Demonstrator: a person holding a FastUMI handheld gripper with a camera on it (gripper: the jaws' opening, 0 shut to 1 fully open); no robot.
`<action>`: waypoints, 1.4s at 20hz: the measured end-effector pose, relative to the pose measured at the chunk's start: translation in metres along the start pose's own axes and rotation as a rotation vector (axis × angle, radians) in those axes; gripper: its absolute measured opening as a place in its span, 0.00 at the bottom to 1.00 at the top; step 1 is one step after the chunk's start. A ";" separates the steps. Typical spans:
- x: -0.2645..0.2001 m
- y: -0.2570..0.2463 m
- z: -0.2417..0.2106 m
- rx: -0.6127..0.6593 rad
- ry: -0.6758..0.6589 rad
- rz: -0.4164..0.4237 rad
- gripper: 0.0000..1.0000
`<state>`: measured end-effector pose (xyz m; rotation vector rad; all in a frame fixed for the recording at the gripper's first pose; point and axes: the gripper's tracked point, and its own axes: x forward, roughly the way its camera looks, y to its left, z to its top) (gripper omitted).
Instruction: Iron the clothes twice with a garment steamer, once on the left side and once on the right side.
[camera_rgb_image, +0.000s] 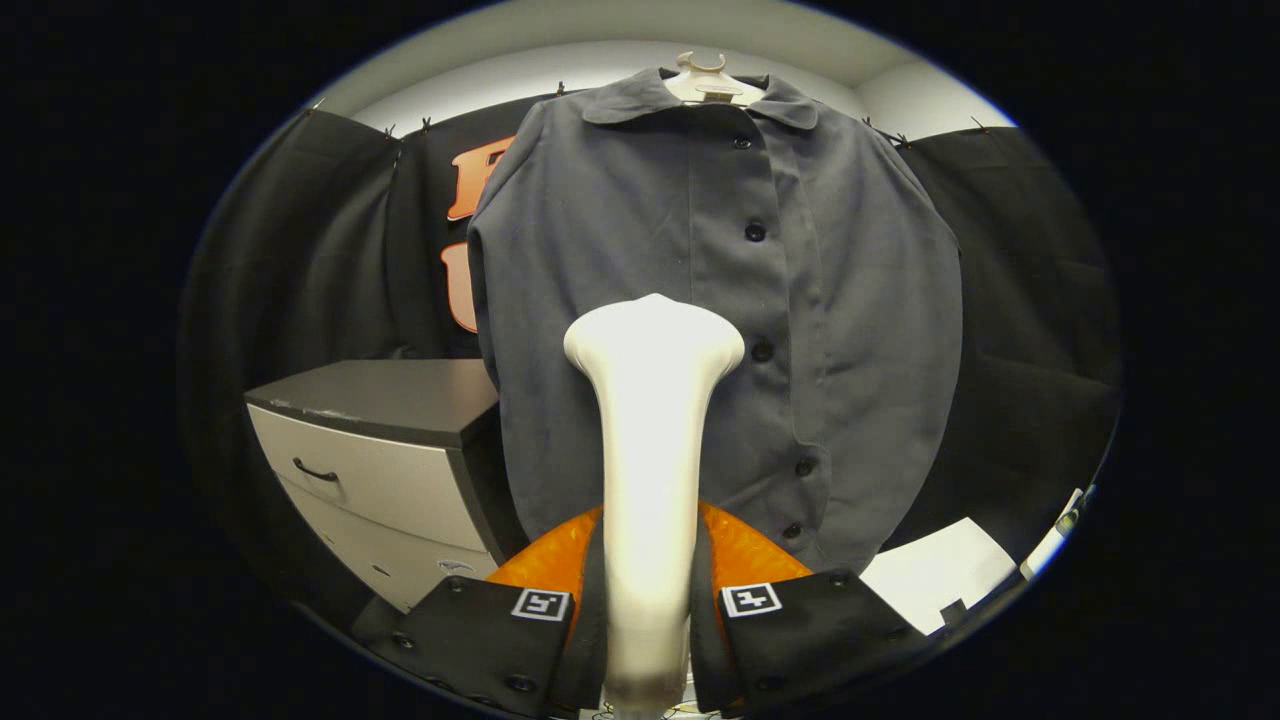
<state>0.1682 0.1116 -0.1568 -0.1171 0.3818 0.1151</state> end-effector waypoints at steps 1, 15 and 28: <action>-0.001 -0.002 -0.005 -0.002 0.010 0.000 0.41; 0.007 -0.004 -0.079 -0.001 0.141 -0.015 0.41; -0.039 -0.001 -0.046 0.032 0.073 0.043 0.41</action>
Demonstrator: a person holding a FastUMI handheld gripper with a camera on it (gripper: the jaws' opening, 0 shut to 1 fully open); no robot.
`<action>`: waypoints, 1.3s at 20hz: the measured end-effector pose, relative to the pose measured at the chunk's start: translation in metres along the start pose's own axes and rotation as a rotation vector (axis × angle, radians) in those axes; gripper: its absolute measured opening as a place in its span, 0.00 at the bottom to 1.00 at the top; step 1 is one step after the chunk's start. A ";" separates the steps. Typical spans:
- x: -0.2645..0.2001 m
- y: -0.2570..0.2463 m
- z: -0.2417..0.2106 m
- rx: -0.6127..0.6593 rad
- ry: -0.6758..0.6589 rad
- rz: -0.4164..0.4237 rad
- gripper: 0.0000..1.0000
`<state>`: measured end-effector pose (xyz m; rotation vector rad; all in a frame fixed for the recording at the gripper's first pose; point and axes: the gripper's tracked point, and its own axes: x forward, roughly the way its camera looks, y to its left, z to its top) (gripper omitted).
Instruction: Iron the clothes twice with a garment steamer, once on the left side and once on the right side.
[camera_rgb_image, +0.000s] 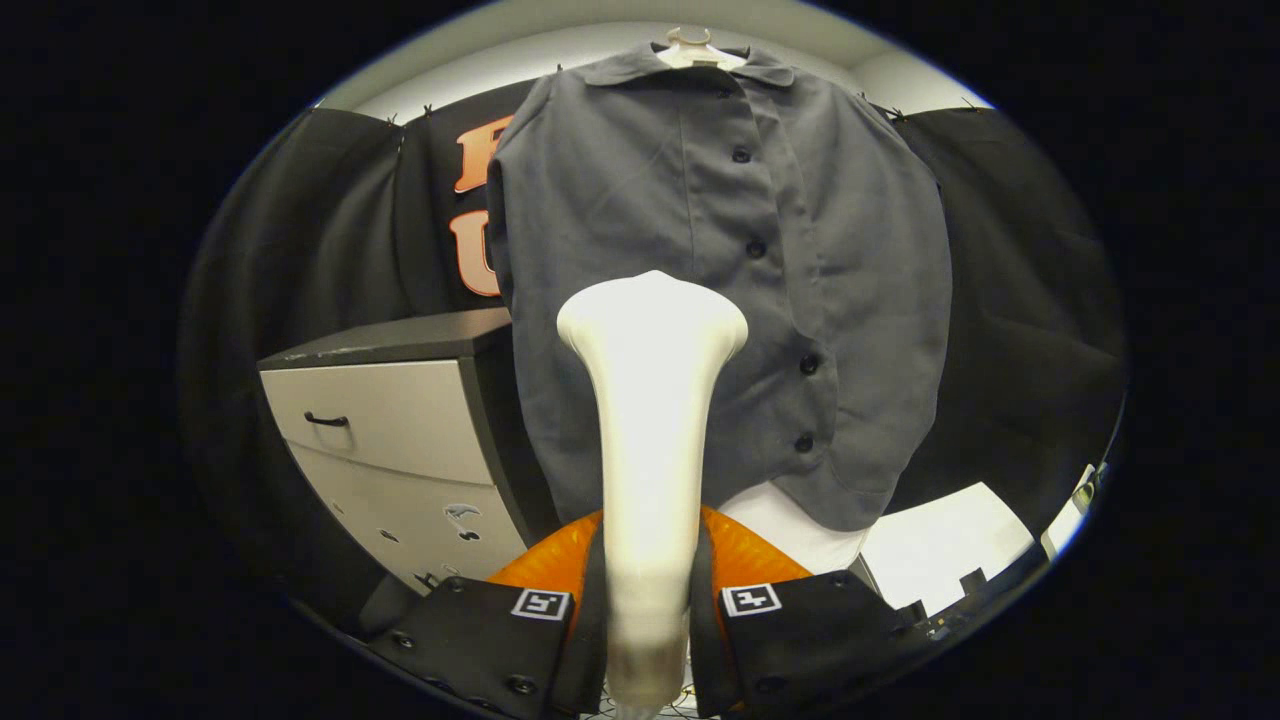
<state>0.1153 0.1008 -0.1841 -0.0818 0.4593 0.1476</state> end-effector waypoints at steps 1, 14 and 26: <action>-0.007 -0.001 0.012 -0.002 -0.023 0.007 0.41; -0.070 -0.104 0.176 0.022 -0.230 -0.072 0.41; -0.025 -0.174 0.230 0.056 -0.223 -0.154 0.41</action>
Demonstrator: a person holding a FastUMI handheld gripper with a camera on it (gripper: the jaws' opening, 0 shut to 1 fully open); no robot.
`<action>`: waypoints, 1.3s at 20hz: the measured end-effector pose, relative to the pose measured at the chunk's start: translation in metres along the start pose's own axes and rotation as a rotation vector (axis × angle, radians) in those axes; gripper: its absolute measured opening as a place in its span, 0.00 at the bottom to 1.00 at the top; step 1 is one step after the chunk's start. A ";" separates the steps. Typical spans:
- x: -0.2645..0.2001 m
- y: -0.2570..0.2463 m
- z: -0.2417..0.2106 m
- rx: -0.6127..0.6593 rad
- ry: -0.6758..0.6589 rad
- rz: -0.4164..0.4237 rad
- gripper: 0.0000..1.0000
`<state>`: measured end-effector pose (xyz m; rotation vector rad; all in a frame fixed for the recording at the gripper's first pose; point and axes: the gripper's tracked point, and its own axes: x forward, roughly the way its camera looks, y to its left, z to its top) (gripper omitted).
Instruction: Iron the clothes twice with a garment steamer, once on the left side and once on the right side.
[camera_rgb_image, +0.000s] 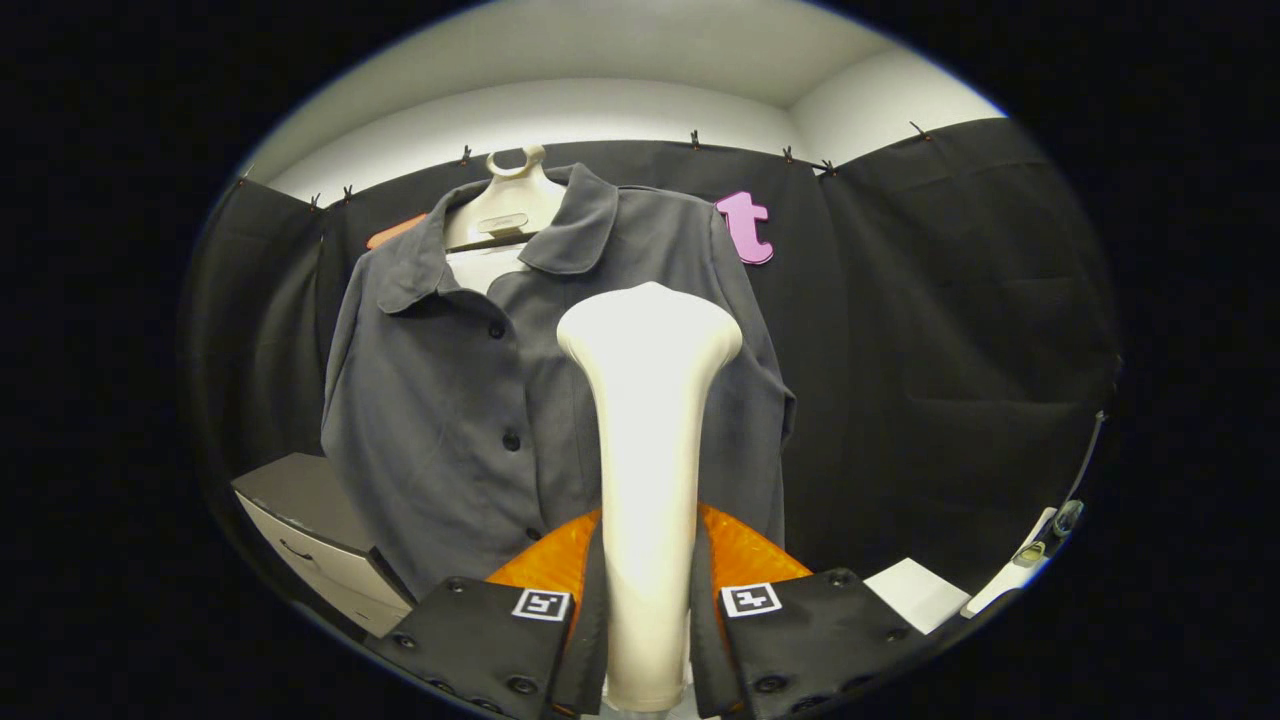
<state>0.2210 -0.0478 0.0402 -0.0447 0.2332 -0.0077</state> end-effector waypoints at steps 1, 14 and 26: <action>0.003 0.000 0.003 -0.001 0.000 0.000 0.41; 0.025 0.005 -0.020 -0.035 0.062 -0.011 0.41; 0.012 0.000 -0.084 -0.074 0.143 -0.022 0.41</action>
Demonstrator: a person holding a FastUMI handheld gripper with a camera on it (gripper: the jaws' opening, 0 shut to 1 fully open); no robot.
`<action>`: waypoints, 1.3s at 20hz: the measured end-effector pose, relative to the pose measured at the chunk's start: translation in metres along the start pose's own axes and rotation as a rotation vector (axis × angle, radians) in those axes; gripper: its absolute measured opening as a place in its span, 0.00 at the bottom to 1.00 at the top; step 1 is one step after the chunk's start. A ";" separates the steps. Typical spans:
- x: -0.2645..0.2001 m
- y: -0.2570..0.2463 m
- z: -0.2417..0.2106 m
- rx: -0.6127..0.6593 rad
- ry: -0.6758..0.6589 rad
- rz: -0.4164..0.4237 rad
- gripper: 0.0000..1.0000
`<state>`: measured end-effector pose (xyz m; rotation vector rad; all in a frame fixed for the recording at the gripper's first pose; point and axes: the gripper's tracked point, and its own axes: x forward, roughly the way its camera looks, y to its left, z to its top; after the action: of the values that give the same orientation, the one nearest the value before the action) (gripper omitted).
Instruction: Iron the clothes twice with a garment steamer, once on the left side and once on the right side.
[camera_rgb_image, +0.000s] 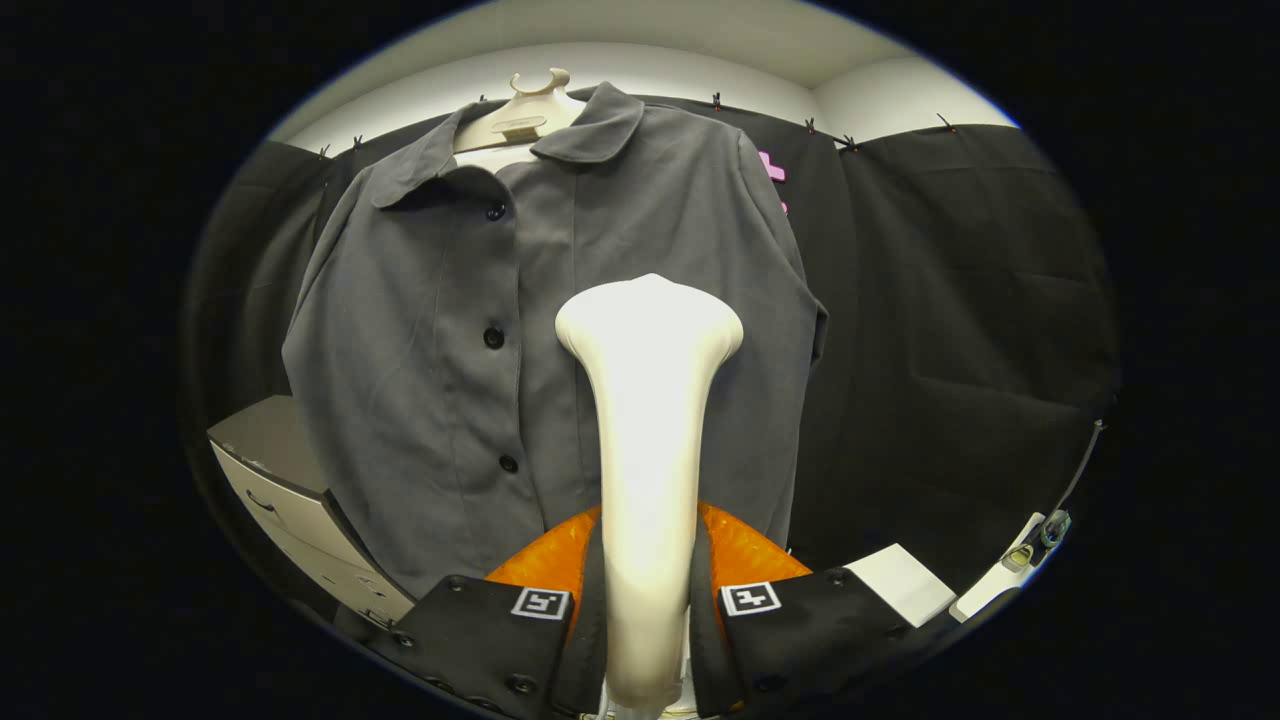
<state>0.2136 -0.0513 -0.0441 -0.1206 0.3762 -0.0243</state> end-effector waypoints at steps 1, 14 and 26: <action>0.001 0.001 -0.005 0.000 0.007 0.001 0.41; 0.005 -0.001 -0.098 0.010 0.135 -0.008 0.41; 0.013 -0.009 -0.176 0.028 0.244 -0.021 0.41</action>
<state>0.1607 -0.0811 -0.2105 -0.0941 0.6184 -0.0656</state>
